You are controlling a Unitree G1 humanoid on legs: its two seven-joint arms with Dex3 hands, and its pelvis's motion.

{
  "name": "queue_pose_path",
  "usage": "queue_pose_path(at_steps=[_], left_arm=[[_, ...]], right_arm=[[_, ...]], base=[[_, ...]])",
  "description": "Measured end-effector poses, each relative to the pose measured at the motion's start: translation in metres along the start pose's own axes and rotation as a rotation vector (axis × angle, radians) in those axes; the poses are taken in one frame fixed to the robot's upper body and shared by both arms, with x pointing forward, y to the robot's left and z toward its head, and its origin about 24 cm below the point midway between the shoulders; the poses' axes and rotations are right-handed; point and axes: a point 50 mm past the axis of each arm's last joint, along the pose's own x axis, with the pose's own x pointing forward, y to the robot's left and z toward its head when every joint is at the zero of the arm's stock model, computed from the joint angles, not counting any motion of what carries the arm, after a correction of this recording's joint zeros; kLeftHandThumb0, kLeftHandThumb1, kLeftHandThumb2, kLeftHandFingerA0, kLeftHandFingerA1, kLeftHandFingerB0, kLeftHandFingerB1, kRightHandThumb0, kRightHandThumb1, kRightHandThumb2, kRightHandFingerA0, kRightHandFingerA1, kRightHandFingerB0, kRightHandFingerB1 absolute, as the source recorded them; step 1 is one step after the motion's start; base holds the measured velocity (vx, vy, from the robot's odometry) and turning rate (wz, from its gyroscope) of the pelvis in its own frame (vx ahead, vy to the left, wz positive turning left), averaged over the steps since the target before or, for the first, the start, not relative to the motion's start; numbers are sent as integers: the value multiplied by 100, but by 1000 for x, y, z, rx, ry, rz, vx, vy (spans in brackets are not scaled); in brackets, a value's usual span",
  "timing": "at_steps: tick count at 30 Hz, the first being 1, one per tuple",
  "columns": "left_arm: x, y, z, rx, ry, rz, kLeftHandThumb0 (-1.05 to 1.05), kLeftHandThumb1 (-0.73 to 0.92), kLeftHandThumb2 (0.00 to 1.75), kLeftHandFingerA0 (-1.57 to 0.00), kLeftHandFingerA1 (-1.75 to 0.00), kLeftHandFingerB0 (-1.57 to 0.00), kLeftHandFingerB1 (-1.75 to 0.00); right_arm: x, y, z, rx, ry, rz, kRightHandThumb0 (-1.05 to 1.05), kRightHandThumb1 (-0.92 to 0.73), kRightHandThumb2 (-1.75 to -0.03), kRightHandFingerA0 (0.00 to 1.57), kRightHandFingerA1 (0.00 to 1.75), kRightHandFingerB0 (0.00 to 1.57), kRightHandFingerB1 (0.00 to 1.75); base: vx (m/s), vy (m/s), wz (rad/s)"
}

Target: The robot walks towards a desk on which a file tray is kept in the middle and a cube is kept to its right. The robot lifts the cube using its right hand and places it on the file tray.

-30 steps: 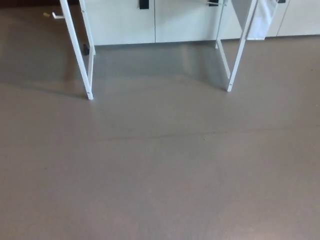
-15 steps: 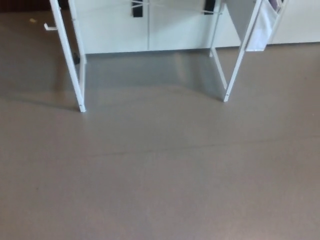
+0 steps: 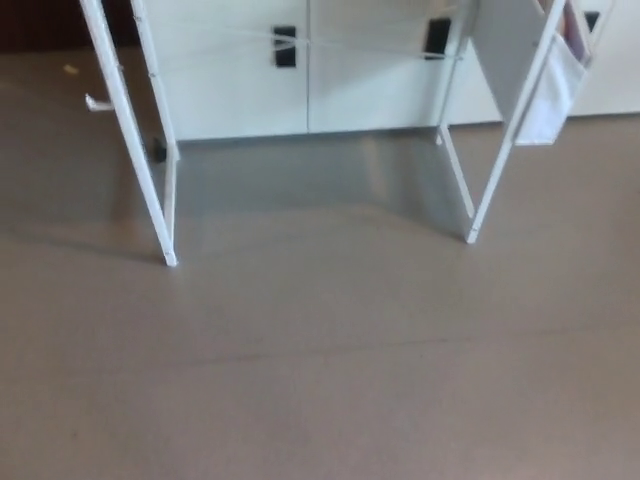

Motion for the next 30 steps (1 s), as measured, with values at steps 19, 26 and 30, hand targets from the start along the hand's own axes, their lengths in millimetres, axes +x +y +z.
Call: queue_pose_path(at_steps=[19, 26, 30], left_arm=[[3, 5, 11, -7, -2, 13, -78, 62, 95, -3, -57, -4, -37], [1, 6, 4, -8, 13, 12, -76, 60, 99, 0, -50, -2, -34], [3, 5, 16, -15, -26, 9, -75, 62, 96, -7, -58, -3, -44]], right_arm=[[2, -4, 8, 5, -24, -7, -72, -57, -90, 32, 48, 2, 24], [2, -3, 8, -11, -22, -1, -68, -69, -61, 33, 32, 3, 24], [4, -9, 14, 2, -35, -14, -72, -56, -88, 44, 51, 4, 24]], base=[[337, 94, -6], [353, -65, 15], [346, -267, 22]])
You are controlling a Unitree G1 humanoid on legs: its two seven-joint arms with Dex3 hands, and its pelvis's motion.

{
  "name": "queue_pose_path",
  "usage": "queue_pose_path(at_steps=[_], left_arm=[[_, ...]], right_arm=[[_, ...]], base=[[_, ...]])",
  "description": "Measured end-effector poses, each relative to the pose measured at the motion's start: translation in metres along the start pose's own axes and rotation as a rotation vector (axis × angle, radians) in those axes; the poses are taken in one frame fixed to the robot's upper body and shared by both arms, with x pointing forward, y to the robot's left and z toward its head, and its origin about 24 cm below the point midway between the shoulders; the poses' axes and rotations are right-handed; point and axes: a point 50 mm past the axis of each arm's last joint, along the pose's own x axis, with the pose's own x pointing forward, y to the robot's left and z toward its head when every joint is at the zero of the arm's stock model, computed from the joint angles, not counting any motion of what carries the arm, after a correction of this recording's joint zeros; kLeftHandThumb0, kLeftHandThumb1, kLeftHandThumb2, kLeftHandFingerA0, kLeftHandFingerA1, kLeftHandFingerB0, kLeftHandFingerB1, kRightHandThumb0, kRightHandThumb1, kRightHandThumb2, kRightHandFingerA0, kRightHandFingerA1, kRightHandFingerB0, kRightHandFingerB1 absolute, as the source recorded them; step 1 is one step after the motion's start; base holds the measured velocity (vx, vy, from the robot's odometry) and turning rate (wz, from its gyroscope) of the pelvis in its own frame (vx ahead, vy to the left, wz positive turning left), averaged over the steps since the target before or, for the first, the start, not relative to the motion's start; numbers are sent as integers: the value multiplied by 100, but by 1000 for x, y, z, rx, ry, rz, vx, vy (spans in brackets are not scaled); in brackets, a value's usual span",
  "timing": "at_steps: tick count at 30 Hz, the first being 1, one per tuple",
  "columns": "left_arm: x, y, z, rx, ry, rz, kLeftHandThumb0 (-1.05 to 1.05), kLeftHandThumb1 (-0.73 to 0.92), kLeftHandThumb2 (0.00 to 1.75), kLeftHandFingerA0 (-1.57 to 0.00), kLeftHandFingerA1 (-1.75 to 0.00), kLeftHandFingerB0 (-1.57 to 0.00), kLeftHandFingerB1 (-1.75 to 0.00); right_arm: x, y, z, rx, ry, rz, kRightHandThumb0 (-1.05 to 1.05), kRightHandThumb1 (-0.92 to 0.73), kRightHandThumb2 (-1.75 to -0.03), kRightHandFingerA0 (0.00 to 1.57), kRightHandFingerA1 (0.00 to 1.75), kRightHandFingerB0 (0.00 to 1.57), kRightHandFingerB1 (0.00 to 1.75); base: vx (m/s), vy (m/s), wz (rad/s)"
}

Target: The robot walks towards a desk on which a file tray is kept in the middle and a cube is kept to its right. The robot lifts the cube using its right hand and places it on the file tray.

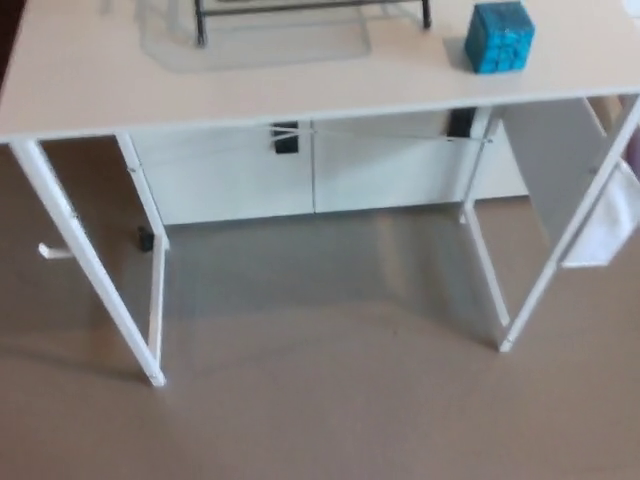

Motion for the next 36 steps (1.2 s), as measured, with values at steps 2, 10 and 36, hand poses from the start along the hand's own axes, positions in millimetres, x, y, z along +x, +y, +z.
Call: queue_pose_path(at_steps=[2, 10, 36], left_arm=[[-1, 0, 0, 3, -5, -1, -79, 61, 95, -3, -57, -4, -39], [-4, -1, -2, 7, -8, -7, -78, 60, 99, 0, -50, -4, -35], [-4, 0, -5, -9, 1, -5, -80, 61, 99, -1, -47, -3, -39]], right_arm=[[0, -1, 0, 7, -2, -3, -71, -57, -89, 37, 50, 3, 24], [-1, 2, -6, 12, 31, 4, -69, -58, -87, 44, 53, 4, 25], [0, 4, -4, 6, 15, 1, -71, -56, -87, 35, 47, 4, 27]], base=[[276, -119, 0], [209, 87, -14], [75, 7, -1]])
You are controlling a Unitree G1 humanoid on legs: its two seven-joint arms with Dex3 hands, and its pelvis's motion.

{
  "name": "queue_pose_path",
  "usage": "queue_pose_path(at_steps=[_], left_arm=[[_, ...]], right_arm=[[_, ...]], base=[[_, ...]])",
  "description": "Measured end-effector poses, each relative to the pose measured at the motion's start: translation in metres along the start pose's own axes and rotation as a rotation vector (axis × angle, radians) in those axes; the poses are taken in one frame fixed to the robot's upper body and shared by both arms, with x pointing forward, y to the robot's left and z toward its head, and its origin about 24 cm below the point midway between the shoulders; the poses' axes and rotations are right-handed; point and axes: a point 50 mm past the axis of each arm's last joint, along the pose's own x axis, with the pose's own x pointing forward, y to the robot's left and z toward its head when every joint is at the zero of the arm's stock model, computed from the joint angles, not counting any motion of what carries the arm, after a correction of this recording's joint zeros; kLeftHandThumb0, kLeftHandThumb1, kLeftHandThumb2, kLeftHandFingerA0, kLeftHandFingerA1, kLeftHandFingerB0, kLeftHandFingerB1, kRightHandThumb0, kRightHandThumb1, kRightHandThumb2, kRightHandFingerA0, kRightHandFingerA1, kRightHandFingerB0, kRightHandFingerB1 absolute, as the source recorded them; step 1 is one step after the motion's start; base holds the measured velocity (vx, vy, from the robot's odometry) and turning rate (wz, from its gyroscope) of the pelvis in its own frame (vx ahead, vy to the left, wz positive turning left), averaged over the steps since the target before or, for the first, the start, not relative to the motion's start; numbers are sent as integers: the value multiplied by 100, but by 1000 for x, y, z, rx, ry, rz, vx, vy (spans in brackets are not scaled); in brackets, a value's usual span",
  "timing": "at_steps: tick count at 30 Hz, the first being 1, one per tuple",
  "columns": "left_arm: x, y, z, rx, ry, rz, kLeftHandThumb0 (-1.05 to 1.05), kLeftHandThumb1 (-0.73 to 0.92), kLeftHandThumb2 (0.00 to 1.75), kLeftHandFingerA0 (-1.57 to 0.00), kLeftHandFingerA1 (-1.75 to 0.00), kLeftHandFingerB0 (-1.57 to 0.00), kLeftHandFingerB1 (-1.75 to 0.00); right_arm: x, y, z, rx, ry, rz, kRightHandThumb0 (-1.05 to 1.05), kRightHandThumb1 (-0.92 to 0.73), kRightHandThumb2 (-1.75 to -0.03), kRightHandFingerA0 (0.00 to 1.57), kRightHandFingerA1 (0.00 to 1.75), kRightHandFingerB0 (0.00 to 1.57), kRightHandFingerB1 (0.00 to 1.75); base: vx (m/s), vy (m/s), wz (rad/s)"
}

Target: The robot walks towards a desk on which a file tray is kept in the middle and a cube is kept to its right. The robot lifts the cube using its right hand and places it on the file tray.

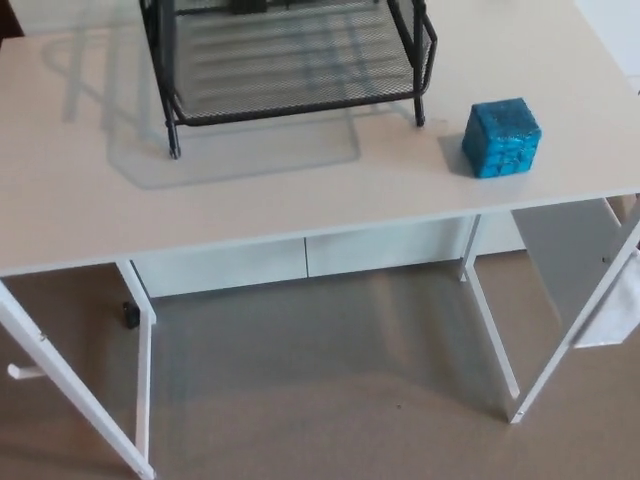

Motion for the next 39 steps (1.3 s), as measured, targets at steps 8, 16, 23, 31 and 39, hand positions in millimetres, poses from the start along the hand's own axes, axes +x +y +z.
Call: queue_pose_path(at_steps=[8, 16, 23, 31, 39], left_arm=[[2, -1, -3, 5, 25, -2, -78, 60, 98, -4, -55, -4, -42], [2, 3, -2, -7, 28, 9, -75, 77, 64, -2, -55, -6, -37], [2, 1, 1, -5, 15, 2, -74, 60, 98, -3, -51, -5, -43], [5, -2, 3, -35, 15, -2, -78, 58, 97, -4, -58, -5, -51], [4, 2, 0, -76, 10, 19, -79, 61, 96, -4, -57, -4, -41]], right_arm=[[0, 2, 1, -27, -7, -2, -68, -54, -84, 33, 48, 4, 24], [2, -4, 8, 45, -44, -12, -62, -63, -60, 51, 54, 6, 22], [5, -8, 18, 94, -59, -10, -60, -66, -59, 36, 32, 5, 26], [6, -9, 20, 72, -61, -10, -66, -54, -85, 31, 49, 2, 21], [6, -11, 21, 51, -69, -11, -67, -52, -83, 28, 47, 3, 26]], base=[[191, 179, -7], [92, 80, 6], [118, -165, 15], [76, -57, -6], [80, 146, 4]])
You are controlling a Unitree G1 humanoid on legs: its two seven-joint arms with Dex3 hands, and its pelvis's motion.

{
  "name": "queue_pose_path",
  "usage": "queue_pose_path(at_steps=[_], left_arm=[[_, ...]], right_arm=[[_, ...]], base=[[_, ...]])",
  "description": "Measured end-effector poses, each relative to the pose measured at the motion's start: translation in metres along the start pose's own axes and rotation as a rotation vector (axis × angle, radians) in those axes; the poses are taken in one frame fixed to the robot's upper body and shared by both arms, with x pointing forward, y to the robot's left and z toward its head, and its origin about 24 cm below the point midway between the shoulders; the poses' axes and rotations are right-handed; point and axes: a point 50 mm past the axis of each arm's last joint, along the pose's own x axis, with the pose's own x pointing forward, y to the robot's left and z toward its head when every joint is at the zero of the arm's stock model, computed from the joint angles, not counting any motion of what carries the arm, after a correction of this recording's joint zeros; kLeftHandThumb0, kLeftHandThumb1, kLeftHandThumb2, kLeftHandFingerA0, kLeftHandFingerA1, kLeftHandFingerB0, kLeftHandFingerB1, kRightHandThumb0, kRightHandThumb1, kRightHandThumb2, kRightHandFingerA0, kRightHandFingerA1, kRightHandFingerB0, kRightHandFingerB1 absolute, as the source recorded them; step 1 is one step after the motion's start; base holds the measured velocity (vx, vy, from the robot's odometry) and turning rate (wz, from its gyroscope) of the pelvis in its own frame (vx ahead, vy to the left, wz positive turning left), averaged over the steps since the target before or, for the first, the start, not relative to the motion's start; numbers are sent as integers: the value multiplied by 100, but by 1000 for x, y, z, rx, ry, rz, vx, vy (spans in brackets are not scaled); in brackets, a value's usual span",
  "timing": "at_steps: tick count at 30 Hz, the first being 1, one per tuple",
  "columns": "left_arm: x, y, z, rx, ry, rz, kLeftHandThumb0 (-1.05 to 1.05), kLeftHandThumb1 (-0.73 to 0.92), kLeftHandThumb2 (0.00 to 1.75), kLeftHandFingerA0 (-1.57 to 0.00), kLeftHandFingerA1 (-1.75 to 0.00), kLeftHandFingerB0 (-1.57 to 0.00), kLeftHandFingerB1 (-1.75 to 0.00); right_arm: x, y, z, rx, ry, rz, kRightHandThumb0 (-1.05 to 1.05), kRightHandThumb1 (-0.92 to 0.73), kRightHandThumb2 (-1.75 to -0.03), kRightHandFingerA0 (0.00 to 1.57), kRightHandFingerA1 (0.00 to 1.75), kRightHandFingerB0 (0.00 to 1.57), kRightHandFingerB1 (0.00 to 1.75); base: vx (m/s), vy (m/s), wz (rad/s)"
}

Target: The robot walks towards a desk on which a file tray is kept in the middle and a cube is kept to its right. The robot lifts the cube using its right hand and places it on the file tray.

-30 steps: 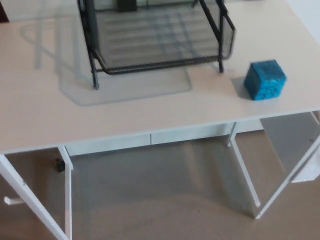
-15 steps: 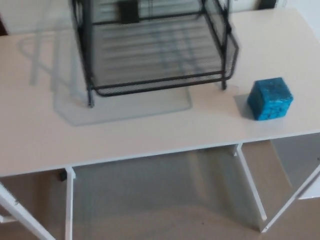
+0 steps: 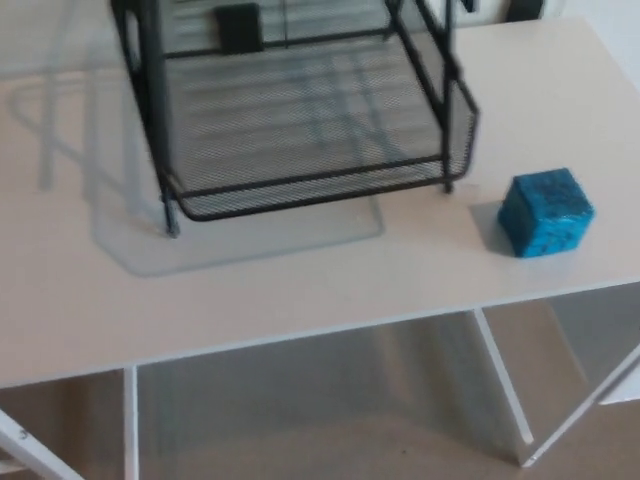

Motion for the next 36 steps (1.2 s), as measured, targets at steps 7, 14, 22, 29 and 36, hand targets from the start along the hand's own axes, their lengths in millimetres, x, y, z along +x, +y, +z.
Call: queue_pose_path(at_steps=[7, 14, 22, 29, 36], left_arm=[[-6, 4, -10, 1, 0, 13, -80, 60, 98, -8, -59, 0, -46], [-10, 4, -22, -10, 22, 15, -79, 60, 98, -10, -60, 0, -43], [-11, 5, -32, -5, 54, 21, -76, 59, 96, -2, -57, 0, -44], [-12, 7, -38, -9, 73, 26, -77, 62, 97, -7, -60, -2, -48], [-11, 7, -31, -25, 50, 23, -75, 66, 101, -20, -61, -6, -49]], right_arm=[[-3, 5, -3, -9, -8, 17, -63, -67, -60, 24, 30, 0, 25], [-4, 7, -4, -12, -8, 25, -64, -51, -82, 19, 44, 0, 24], [-4, 15, -7, 24, -7, 34, -62, -65, -59, 25, 30, 0, 25], [-7, 11, -6, 156, -69, -24, -60, -50, -79, 32, 46, 3, 26], [-7, -57, 60, 343, -345, -257, -91, -57, -90, 15, 55, 0, 21]], base=[[54, 16, 6], [0, 0, 0], [0, 0, 0], [0, 0, 0], [0, 0, 0]])
